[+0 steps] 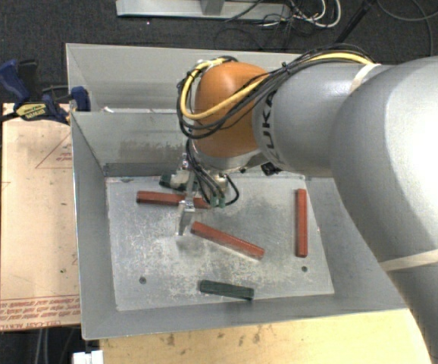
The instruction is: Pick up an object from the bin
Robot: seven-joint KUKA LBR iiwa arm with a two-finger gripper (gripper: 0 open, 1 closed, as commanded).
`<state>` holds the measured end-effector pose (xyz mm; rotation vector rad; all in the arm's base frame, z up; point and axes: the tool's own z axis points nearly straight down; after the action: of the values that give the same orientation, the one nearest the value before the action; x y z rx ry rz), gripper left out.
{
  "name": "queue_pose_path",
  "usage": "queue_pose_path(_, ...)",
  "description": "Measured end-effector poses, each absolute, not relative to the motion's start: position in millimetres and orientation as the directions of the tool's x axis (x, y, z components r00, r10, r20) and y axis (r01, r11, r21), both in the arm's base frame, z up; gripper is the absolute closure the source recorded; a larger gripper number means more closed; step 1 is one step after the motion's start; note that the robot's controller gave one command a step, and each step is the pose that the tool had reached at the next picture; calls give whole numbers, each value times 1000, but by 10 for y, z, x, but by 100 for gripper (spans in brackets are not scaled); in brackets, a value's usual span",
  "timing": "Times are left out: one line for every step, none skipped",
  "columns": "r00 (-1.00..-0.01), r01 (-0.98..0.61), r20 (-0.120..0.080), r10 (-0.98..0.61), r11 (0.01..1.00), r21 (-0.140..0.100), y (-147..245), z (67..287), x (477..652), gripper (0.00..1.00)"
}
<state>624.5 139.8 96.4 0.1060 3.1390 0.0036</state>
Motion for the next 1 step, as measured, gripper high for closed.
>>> queue_pose_path(-998, 69, -11, 69, 998, 4, 1381, 821, 6302, 0)
